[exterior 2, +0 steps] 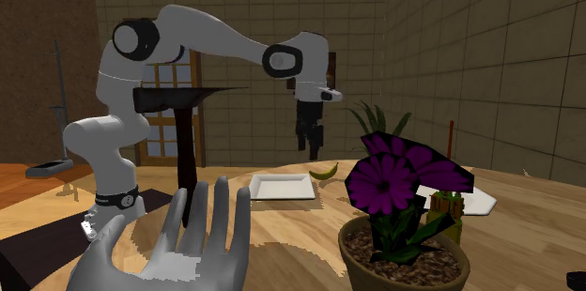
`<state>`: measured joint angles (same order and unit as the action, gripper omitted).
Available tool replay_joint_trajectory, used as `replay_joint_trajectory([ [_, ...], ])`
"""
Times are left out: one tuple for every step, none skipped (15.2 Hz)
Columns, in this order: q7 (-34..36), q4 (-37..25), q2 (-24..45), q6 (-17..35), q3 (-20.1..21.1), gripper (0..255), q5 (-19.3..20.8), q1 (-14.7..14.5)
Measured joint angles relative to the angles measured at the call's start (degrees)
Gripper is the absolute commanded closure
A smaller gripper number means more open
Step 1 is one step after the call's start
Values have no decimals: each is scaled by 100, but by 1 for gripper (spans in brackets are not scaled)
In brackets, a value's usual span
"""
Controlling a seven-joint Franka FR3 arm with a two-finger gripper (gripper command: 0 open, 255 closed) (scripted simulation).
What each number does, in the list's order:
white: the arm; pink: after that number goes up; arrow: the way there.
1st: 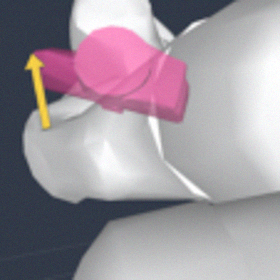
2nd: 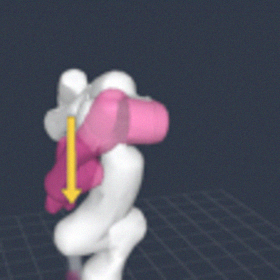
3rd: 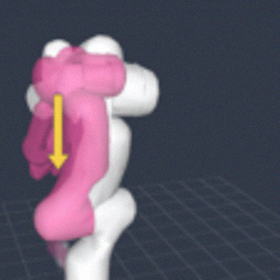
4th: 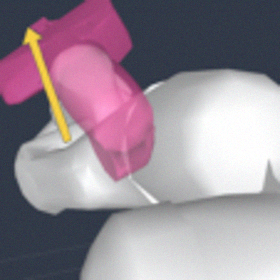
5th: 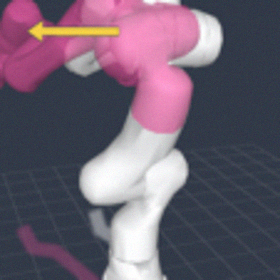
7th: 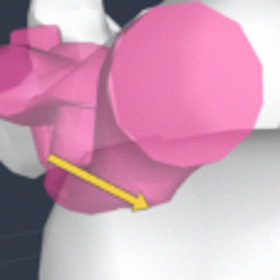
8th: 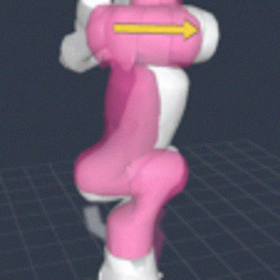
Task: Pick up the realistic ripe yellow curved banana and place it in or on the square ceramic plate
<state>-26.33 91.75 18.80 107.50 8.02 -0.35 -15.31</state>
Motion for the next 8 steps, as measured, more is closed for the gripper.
replay_joint_trajectory([
  [-54,-209,188,-50,42,0,41,-61],
  [-115,-389,395,-48,79,0,85,-119],
  [-158,-636,606,-115,121,0,132,-193],
  [-217,-865,792,-187,159,0,173,-258],
  [-278,-1084,1002,-220,192,0,221,-326],
  [-318,-1312,1222,-257,230,0,272,-414],
  [-356,-1513,1396,-309,257,0,312,-483],
  [-385,-1562,1458,-310,270,0,327,-507],
])
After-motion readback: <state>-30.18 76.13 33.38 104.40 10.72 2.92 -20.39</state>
